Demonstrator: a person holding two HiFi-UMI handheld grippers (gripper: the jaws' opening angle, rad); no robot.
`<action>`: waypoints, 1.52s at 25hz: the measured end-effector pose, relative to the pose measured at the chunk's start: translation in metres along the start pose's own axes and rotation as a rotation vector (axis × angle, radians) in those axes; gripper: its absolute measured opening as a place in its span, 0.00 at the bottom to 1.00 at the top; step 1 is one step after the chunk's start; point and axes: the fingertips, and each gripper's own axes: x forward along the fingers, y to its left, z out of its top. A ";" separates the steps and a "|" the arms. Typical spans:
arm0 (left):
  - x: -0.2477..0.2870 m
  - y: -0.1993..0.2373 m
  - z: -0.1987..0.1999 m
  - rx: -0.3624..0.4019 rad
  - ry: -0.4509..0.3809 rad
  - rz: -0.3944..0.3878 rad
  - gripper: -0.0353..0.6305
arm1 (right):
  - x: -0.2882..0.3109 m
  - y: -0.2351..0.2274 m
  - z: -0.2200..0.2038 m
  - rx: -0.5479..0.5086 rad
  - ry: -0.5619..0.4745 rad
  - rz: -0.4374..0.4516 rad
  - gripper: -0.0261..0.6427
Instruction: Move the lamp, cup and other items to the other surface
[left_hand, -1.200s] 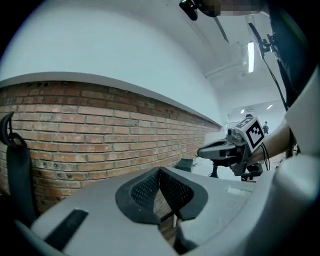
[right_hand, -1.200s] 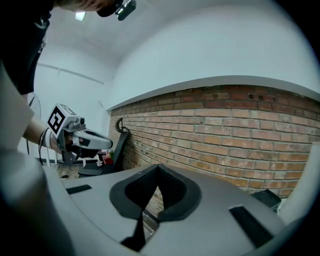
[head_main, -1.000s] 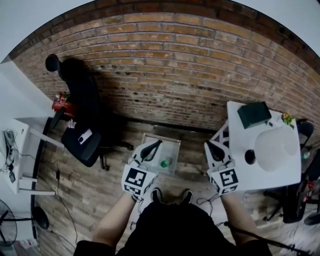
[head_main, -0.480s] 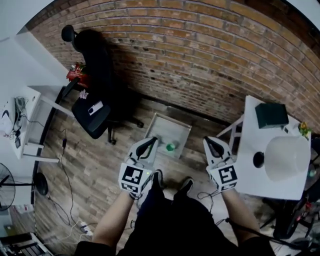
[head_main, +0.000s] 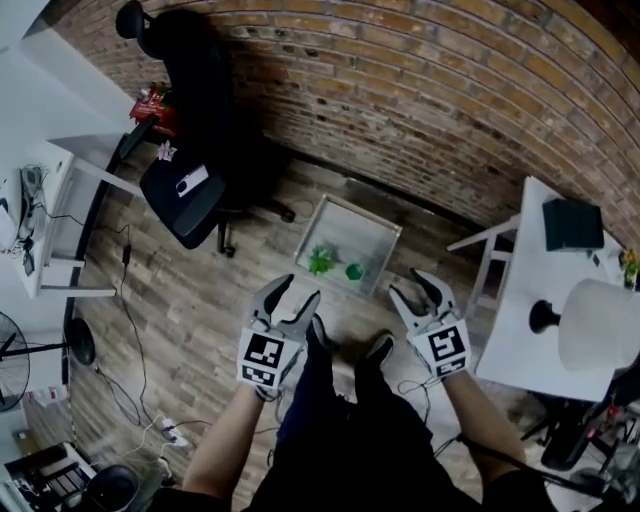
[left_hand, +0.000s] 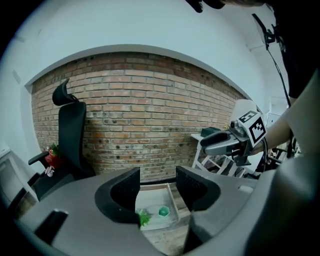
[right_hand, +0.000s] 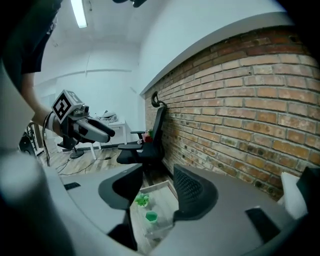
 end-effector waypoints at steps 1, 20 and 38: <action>0.005 0.005 -0.009 0.004 0.011 -0.013 0.38 | 0.009 0.004 -0.009 0.004 0.018 0.002 0.34; 0.110 0.049 -0.223 0.012 0.292 -0.165 0.44 | 0.242 0.033 -0.273 0.105 0.332 0.026 0.47; 0.127 0.057 -0.282 -0.036 0.316 -0.172 0.44 | 0.330 0.040 -0.399 0.063 0.548 0.032 0.51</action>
